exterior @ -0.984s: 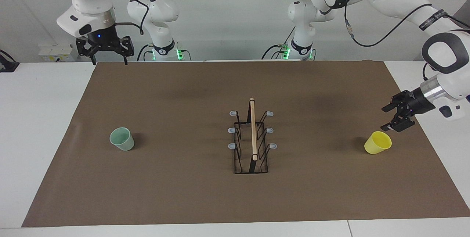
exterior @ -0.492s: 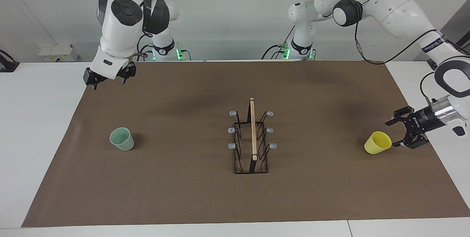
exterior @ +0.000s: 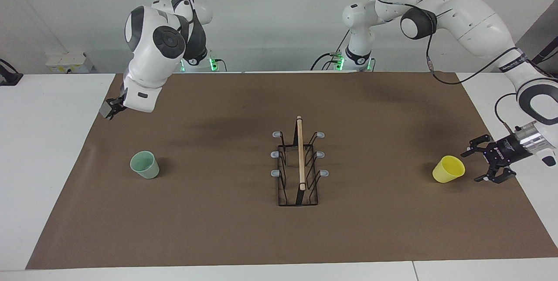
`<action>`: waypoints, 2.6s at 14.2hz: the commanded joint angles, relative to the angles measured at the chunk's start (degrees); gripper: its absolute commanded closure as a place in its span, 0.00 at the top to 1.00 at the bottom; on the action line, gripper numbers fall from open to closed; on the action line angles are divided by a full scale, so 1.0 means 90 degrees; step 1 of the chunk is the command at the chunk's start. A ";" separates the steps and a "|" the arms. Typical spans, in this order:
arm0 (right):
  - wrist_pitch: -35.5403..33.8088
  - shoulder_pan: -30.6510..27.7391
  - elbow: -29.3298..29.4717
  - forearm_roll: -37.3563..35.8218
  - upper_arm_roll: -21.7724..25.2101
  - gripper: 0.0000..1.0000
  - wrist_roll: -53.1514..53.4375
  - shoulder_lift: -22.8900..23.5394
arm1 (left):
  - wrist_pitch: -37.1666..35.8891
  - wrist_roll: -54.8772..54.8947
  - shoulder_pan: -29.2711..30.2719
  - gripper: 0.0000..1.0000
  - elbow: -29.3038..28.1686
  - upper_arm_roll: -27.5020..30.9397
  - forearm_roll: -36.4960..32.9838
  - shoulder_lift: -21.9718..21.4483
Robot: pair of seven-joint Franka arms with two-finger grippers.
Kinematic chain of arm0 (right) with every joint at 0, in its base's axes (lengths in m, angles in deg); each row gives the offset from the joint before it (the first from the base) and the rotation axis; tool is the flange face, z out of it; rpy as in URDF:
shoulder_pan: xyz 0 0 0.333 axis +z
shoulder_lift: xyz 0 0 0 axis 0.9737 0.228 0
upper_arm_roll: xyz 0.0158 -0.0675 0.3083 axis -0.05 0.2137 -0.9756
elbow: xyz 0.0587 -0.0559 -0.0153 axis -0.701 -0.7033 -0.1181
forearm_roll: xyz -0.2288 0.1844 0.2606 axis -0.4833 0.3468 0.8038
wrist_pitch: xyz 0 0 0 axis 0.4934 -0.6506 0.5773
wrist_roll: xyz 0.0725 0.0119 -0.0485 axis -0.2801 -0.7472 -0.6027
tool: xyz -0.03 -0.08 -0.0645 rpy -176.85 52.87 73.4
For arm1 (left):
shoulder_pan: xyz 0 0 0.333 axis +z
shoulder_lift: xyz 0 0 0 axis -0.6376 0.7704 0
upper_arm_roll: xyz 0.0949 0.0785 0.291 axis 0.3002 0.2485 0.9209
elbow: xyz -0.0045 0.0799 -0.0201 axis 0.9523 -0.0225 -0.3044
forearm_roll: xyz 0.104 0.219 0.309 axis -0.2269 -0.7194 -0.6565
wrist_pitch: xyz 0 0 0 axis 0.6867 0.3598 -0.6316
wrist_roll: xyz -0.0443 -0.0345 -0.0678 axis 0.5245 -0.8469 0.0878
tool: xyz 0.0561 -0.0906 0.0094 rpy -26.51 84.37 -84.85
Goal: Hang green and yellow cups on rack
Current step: 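Grasp the yellow cup with the left gripper while the right gripper grasps the green cup, then lift the yellow cup with the left gripper toward the rack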
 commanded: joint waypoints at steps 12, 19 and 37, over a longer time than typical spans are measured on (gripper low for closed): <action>0.0970 0.0240 -0.0546 -0.2080 -0.0008 1.00 -0.2003 0.0794 | 0.0773 -0.0673 0.0028 1.00 -0.2758 0.0006 0.1959 -0.0875; 0.0688 0.0659 0.0234 -0.2304 -0.0008 1.00 -0.1517 0.1975 | 0.1378 -0.0634 -0.0088 1.00 -0.3238 -0.0033 0.2664 -0.1012; 0.1584 0.0817 -0.0789 -0.2851 -0.0008 1.00 -0.0636 0.2308 | 0.2267 -0.0722 -0.1572 0.00 -0.2662 -0.0024 0.1663 -0.1685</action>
